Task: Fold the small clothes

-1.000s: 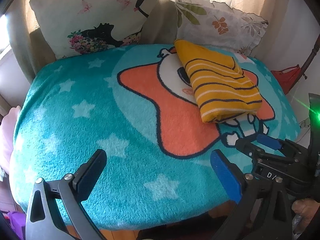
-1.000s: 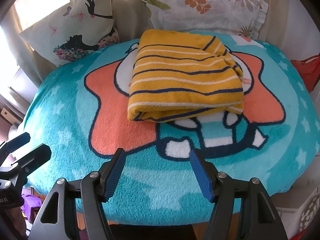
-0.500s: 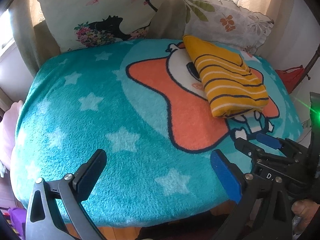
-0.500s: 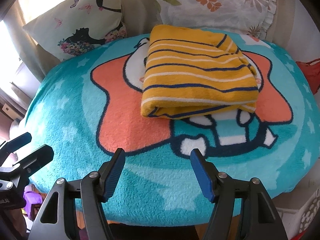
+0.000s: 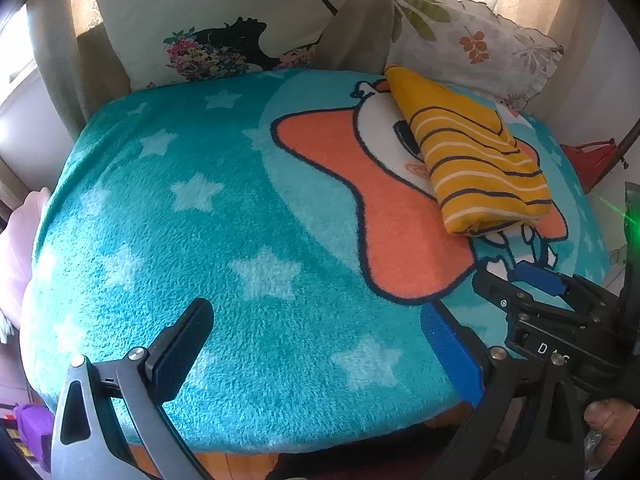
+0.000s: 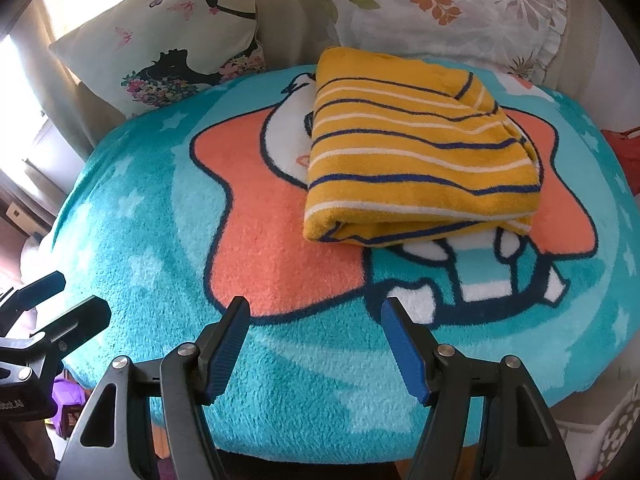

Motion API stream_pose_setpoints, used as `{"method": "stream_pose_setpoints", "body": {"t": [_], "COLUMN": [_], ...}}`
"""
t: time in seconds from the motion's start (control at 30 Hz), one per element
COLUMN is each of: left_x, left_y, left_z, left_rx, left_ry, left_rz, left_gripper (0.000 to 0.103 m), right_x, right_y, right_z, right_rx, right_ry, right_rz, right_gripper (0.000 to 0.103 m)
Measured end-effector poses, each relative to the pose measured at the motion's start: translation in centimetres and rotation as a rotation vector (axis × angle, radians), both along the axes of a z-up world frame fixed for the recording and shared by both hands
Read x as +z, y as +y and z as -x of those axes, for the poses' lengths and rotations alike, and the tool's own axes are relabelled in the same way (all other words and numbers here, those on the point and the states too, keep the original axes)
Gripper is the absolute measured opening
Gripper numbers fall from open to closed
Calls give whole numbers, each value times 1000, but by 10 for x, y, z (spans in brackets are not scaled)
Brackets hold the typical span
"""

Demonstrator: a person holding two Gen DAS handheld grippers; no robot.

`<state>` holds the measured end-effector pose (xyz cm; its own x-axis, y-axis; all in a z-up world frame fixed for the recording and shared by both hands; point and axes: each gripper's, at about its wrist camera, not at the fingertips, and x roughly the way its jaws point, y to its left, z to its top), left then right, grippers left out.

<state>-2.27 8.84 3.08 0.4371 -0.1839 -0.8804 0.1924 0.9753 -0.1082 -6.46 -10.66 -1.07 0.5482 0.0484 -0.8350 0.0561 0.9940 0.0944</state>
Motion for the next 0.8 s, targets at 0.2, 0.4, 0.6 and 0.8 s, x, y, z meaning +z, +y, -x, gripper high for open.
{"method": "stream_pose_setpoints", "body": {"t": [0.2, 0.4, 0.6, 0.8], "left_x": [-2, -5, -7, -7], "left_y": [1, 0, -2, -3], "left_z": [-3, -4, -5, -5], "left_rx": [5, -1, -5, -5], "left_ry": [13, 25, 35, 36], "left_rz": [10, 18, 25, 27], "left_gripper": [103, 103, 103, 103], "right_x": [-1, -1, -2, -2], "right_y": [3, 0, -5, -6], "right_z": [-2, -1, -1, 0], "right_rx": [6, -3, -14, -11], "right_ry": [5, 3, 3, 1], "right_rz": [6, 6, 3, 5], "right_gripper": [72, 73, 73, 73]}}
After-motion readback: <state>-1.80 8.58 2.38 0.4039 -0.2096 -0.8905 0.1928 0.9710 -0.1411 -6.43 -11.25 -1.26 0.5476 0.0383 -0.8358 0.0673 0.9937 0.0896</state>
